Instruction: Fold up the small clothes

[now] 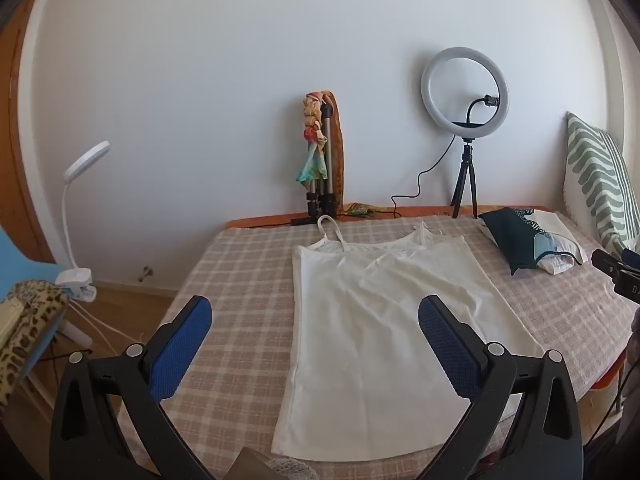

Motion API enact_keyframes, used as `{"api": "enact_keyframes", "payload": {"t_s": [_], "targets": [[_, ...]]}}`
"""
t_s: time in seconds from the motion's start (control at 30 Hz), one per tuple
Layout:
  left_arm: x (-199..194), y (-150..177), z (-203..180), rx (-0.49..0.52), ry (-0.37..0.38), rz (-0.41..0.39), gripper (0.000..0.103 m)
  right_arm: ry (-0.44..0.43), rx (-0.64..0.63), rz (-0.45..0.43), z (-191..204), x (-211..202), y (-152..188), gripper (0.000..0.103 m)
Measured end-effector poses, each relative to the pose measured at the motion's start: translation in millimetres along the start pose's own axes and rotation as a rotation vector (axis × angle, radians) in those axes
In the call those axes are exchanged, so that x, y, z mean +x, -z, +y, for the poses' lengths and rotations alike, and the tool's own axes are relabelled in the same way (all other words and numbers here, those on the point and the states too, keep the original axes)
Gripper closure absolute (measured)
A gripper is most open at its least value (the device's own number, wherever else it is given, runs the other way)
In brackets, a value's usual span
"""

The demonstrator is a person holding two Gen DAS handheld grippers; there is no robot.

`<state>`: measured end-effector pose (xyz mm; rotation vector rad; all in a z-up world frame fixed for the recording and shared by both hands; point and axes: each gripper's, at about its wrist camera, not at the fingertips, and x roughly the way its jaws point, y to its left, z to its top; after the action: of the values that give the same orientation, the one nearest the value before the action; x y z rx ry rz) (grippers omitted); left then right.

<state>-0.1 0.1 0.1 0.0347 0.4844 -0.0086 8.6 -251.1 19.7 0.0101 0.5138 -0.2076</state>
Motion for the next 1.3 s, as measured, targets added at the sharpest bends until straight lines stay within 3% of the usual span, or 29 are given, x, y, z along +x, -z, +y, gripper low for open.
{"api": "enact_keyframes", "payload": {"t_s": [1.3], "targets": [[-2.9, -2.3, -2.4, 0.031, -0.009, -0.025, 0.000, -0.011, 0.020, 0.003, -0.1, 0.8, 0.0, 0.000]]}}
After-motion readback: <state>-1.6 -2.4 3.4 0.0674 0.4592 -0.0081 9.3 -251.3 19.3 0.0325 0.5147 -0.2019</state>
